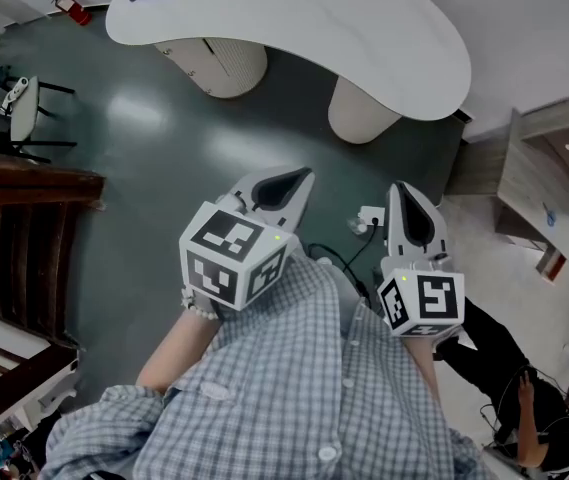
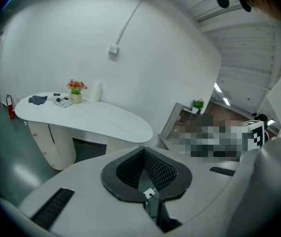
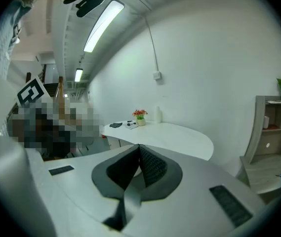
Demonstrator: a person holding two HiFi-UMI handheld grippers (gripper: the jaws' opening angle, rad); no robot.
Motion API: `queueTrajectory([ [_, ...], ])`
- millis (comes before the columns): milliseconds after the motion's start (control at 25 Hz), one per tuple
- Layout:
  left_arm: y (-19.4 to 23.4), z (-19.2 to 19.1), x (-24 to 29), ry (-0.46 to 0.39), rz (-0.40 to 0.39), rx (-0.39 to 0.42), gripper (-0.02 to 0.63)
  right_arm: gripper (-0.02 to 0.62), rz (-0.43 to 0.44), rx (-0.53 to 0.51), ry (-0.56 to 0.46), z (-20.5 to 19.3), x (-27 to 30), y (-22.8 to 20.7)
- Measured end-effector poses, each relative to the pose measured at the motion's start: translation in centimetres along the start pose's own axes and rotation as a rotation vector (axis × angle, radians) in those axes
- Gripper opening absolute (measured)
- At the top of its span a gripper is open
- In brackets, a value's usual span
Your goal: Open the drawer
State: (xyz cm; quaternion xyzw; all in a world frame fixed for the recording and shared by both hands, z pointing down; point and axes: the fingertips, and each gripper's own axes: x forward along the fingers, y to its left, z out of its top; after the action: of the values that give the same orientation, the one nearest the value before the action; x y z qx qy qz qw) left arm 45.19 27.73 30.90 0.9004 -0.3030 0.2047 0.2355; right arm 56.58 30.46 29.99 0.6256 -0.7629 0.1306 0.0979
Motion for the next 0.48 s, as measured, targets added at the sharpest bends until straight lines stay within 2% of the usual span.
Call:
queueTrajectory([
  [480,10.8,1.6,-4.4,-0.048,0.106,-0.08,0.003,0.009,0.107,-0.045,0.012,2.8,8.7,7.4],
])
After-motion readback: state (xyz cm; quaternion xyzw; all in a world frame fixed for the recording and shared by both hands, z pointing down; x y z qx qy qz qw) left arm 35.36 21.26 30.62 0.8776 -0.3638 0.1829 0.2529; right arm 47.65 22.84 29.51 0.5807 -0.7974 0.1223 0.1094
